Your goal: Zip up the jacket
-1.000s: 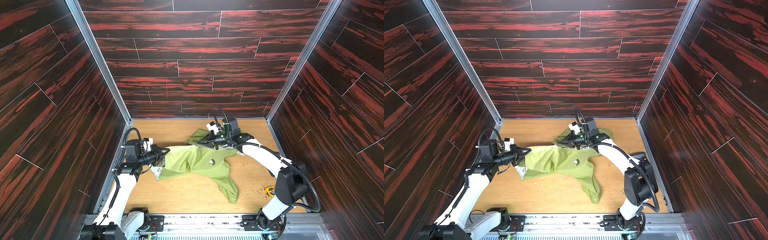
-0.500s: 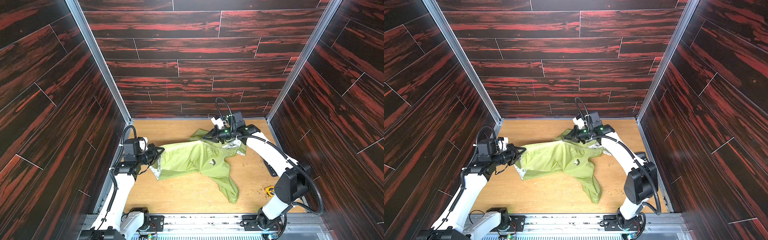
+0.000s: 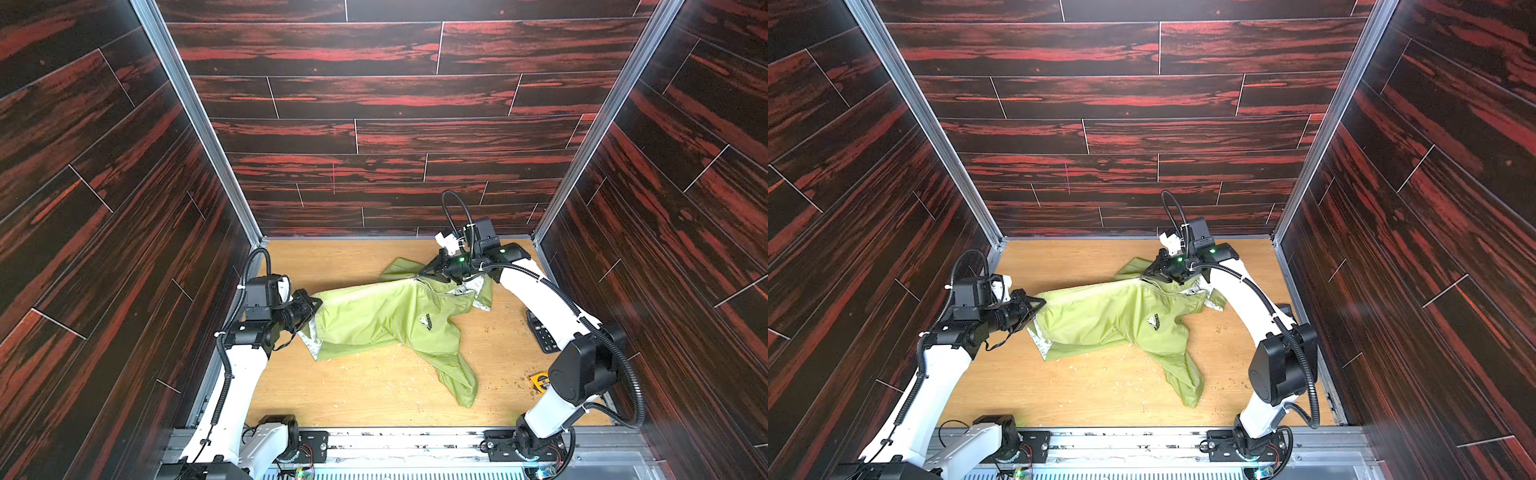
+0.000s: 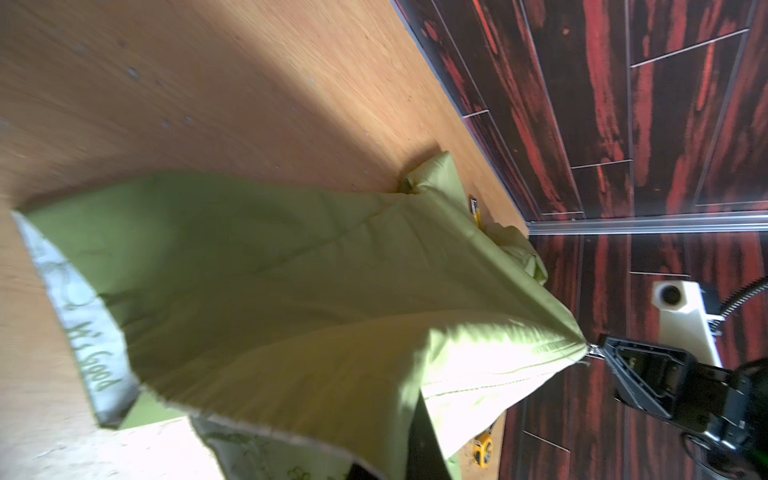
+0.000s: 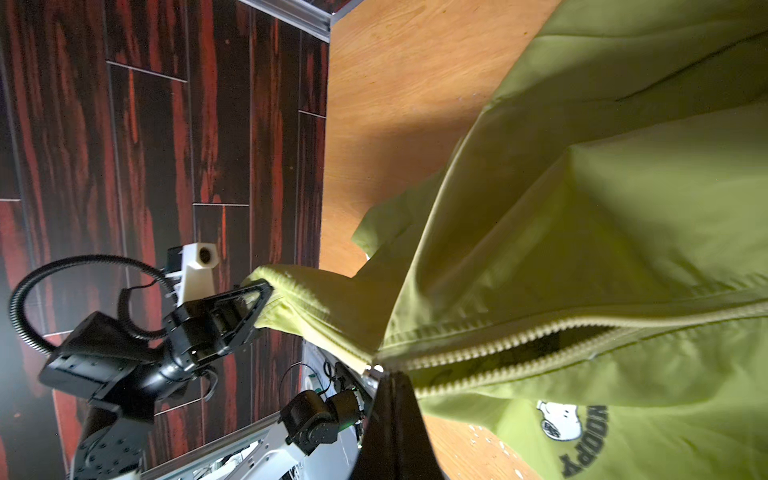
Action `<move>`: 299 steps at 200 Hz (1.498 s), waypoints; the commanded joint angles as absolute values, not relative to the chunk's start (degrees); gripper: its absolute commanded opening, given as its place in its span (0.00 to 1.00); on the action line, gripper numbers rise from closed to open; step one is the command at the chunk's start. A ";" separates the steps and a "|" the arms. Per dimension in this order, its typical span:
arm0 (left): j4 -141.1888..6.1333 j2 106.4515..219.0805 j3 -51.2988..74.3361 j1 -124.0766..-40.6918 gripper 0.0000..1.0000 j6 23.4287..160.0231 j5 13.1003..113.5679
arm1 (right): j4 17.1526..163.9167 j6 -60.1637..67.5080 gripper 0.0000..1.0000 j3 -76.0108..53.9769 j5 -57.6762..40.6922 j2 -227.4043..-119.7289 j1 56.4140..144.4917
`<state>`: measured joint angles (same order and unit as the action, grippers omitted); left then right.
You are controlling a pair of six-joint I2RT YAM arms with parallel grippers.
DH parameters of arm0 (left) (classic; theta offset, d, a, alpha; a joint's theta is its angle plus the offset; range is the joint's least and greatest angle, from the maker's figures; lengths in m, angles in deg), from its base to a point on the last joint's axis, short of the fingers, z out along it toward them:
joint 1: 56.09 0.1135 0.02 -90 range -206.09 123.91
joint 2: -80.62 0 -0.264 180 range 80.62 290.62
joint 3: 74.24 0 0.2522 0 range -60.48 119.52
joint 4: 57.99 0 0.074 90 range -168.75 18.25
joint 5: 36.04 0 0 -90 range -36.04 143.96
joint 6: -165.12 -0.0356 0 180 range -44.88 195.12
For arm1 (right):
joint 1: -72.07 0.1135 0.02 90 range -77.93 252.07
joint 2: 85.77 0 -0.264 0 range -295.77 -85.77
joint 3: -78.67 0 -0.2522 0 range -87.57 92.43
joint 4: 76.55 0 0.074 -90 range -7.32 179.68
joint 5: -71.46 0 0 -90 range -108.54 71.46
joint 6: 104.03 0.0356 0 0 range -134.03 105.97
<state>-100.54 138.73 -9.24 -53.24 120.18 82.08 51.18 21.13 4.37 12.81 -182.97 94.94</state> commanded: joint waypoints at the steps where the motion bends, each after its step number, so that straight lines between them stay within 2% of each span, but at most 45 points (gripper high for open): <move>1: -104.24 138.11 -7.26 -52.32 0.00 116.97 76.75 | 47.43 18.03 0.00 6.63 9.49 -184.27 93.36; 158: -113.80 139.24 -4.69 -52.05 0.00 111.68 58.74 | 39.69 12.21 0.00 6.30 -4.05 -181.27 84.45; 227: -114.15 140.73 -4.67 -51.70 0.00 111.59 56.00 | 38.77 12.06 0.00 3.85 -9.52 -178.93 77.24; 268: -114.15 141.47 -4.67 -51.53 0.00 111.33 54.71 | 38.43 12.97 0.00 3.31 -13.21 -178.84 76.29; 299: -113.89 142.65 -3.93 -51.35 0.00 110.33 55.30 | 39.51 14.48 0.00 3.08 -12.35 -179.23 76.31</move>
<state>-112.26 142.01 -5.85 -52.72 111.92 59.92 39.14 13.59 3.65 -7.93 -181.75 77.44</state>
